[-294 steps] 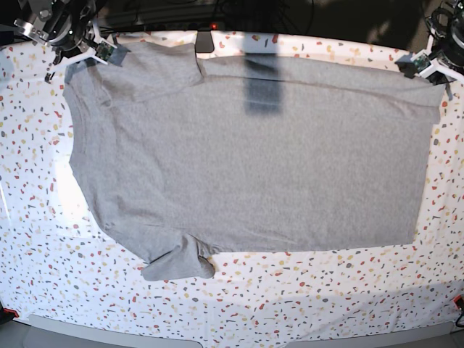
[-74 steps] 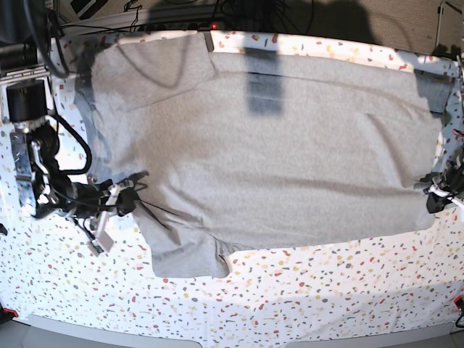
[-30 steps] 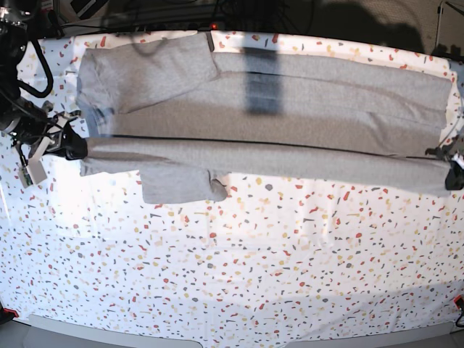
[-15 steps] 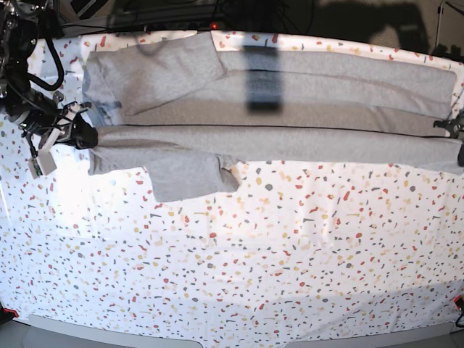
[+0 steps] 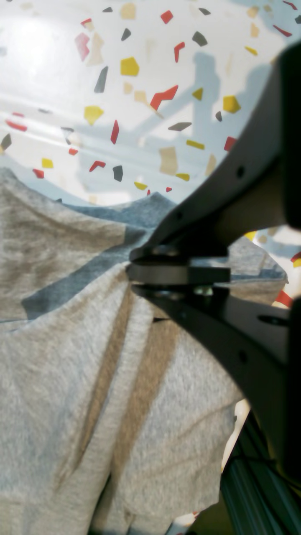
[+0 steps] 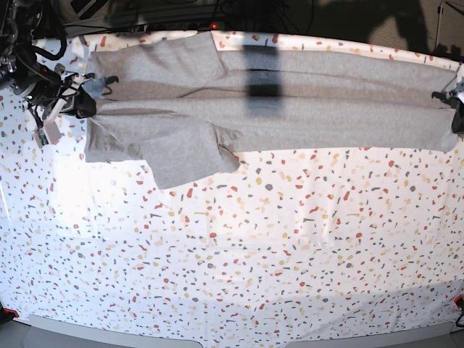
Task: Fold the T-shirt properly
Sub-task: 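Release the hem and open both grippers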
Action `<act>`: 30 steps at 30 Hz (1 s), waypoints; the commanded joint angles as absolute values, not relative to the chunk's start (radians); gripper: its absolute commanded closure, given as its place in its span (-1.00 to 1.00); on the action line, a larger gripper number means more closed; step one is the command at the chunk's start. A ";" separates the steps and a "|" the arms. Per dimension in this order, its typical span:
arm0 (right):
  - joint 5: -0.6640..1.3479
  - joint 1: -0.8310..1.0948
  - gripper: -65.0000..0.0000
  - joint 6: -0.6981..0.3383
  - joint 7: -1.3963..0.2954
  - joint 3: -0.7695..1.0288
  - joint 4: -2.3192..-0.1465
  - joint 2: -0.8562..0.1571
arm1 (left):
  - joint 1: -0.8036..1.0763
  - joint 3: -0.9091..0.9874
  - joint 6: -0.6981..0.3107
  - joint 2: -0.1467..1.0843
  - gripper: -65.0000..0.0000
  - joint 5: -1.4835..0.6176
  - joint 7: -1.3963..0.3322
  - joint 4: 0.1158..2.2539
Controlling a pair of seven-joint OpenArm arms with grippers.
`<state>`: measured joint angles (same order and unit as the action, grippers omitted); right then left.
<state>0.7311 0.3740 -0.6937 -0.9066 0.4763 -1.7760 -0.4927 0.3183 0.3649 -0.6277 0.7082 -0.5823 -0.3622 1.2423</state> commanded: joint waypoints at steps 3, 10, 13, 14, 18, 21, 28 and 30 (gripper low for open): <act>0.733 0.369 1.00 -0.698 -0.893 0.485 -1.793 -0.512 | 0.316 0.379 -0.621 0.704 1.00 -0.536 -0.311 1.255; 0.736 0.365 0.18 -0.698 -0.912 0.485 -1.793 -0.513 | 0.316 0.379 -0.620 0.685 0.51 -0.438 -0.261 1.255; 0.737 0.354 -0.05 -0.698 -0.908 0.485 -1.793 -0.515 | 0.316 0.379 -0.612 0.685 0.06 -0.421 -0.261 1.255; 0.737 0.343 -0.05 -0.698 -0.908 0.485 -1.793 -0.515 | 0.315 0.379 -0.612 0.685 0.04 -0.419 -0.260 1.255; 0.745 0.252 -0.05 -0.698 -0.905 0.485 -1.793 -0.515 | 0.316 0.379 -0.612 0.685 0.04 -0.427 -0.261 1.275; 0.749 0.158 -0.05 -0.698 -0.907 0.483 -1.792 -0.512 | 0.316 0.379 -0.612 0.684 0.04 -0.517 -0.261 1.311; 0.731 -0.014 -0.05 -0.698 -0.906 0.380 -1.666 -0.513 | 0.313 0.379 -0.589 0.616 0.04 -0.591 -0.270 1.486; 0.720 -0.075 -0.05 -0.698 -0.906 0.320 -1.594 -0.512 | 0.313 0.379 -0.583 0.570 0.04 -0.545 -0.272 1.523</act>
<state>0.7017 -0.0582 -0.6933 -0.9241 0.3103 -1.5738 -0.4931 0.3157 0.3676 -0.5827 0.5488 -0.5316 -0.2943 1.5082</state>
